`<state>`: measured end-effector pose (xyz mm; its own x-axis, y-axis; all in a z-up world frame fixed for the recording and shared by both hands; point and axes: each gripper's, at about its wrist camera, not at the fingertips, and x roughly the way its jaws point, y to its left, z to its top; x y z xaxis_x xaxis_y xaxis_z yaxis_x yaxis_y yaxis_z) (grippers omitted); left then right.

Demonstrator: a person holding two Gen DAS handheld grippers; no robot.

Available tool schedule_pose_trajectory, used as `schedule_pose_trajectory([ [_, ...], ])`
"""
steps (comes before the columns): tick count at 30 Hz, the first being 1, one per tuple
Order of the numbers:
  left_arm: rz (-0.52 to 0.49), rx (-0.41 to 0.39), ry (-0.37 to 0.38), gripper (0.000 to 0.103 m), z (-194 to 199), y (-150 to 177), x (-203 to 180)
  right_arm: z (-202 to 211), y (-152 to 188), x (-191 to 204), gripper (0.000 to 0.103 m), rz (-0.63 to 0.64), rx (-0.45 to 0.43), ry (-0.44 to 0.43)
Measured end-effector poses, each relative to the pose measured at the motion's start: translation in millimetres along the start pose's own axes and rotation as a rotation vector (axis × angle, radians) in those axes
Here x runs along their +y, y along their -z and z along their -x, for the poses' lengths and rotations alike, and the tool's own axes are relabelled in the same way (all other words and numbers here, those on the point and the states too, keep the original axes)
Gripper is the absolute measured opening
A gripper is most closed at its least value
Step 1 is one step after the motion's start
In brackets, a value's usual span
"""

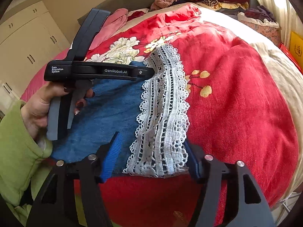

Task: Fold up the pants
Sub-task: 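Grasp the lace-trimmed leg edge with the left tool and lift it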

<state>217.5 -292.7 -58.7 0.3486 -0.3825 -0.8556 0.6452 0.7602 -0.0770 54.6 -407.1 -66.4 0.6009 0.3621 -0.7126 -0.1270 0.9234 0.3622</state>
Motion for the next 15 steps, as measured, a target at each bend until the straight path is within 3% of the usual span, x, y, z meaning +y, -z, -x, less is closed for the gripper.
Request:
schedule_pose_trajectory([
  [5,-0.034,-0.017,-0.017,0.032,2,-3,-13,-10,-2,-5,0.057,-0.019,-0.010,-0.017],
  [6,-0.034,-0.022,-0.018,0.030,2,-2,-14,-11,-2,-6,0.052,-0.021,-0.016,-0.016],
  [8,-0.039,-0.024,-0.020,0.021,1,-1,-15,-12,-4,-6,0.032,-0.019,-0.020,-0.025],
  [9,-0.049,-0.025,-0.028,0.017,2,0,-17,-12,-5,-5,0.029,-0.022,-0.018,-0.057],
  [15,-0.026,-0.050,0.003,0.008,10,3,-10,-4,-15,19,0.026,0.046,-0.050,-0.088],
])
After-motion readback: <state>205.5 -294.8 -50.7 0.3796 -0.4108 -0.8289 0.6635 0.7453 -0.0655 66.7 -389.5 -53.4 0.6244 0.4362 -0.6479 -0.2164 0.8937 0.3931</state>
